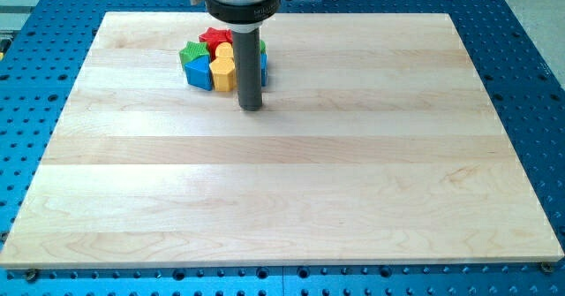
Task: Push the green star into the heart
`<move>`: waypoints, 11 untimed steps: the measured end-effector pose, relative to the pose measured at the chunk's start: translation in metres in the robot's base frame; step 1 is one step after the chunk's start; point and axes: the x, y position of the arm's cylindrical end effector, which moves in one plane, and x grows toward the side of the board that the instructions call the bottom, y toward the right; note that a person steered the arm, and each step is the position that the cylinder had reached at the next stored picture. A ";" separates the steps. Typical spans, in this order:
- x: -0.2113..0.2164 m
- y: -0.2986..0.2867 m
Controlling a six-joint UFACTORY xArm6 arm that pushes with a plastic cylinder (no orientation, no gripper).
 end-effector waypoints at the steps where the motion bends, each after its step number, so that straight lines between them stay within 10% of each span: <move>1: 0.000 0.000; 6: 0.069 -0.087; 8: 0.011 -0.207; 11: -0.091 -0.180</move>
